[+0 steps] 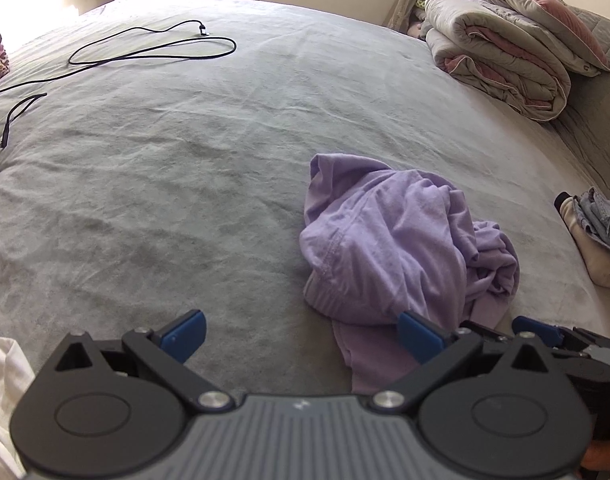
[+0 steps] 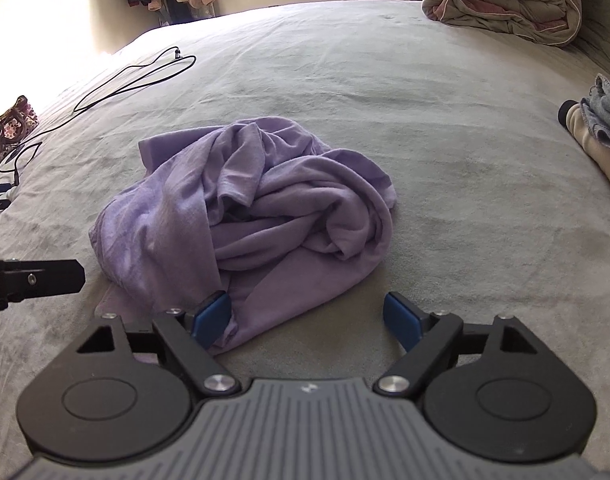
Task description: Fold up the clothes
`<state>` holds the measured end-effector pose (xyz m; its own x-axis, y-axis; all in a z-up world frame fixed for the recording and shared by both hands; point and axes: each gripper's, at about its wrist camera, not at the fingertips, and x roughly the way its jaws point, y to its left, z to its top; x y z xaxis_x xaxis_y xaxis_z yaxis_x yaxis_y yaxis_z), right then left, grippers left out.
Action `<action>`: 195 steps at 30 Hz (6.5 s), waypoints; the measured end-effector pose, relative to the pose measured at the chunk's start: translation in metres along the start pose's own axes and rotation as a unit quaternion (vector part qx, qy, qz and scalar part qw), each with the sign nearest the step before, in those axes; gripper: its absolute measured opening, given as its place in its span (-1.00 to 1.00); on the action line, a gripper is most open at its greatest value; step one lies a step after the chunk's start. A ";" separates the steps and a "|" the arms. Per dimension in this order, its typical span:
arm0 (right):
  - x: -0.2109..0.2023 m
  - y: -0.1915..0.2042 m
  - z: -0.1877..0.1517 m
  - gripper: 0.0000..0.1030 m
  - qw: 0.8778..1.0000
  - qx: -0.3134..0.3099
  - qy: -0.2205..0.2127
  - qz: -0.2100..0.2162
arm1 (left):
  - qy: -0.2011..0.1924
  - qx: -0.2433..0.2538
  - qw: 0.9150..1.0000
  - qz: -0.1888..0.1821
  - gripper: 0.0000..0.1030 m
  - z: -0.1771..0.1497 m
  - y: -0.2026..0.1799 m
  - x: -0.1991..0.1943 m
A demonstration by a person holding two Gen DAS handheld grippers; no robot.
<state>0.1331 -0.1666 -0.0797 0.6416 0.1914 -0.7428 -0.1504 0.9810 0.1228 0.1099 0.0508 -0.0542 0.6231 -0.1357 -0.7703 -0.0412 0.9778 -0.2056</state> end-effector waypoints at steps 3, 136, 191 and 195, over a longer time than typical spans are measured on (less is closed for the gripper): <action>-0.003 -0.001 0.001 0.03 1.000 -0.002 -0.003 0.001 | -0.003 -0.005 1.000 -0.011 0.95 0.000 0.000 -0.001; -0.030 0.018 -0.005 0.07 0.996 -0.015 0.019 0.088 | -0.080 0.028 0.977 -0.195 -1.00 -0.010 -0.018 -0.032; -0.024 0.022 -0.009 0.07 0.996 -0.023 0.028 0.083 | -0.064 0.030 0.980 -0.187 -1.00 -0.009 -0.016 -0.024; -0.024 0.022 -0.009 0.07 0.996 -0.023 0.028 0.083 | -0.064 0.030 0.980 -0.187 -1.00 -0.008 -0.016 -0.024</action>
<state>0.1076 -0.1495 -0.0652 0.5618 0.3472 -0.7509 -0.2863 0.9332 0.2173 0.0891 0.0370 -0.0376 0.6792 -0.4690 -0.5645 0.2522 0.8715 -0.4206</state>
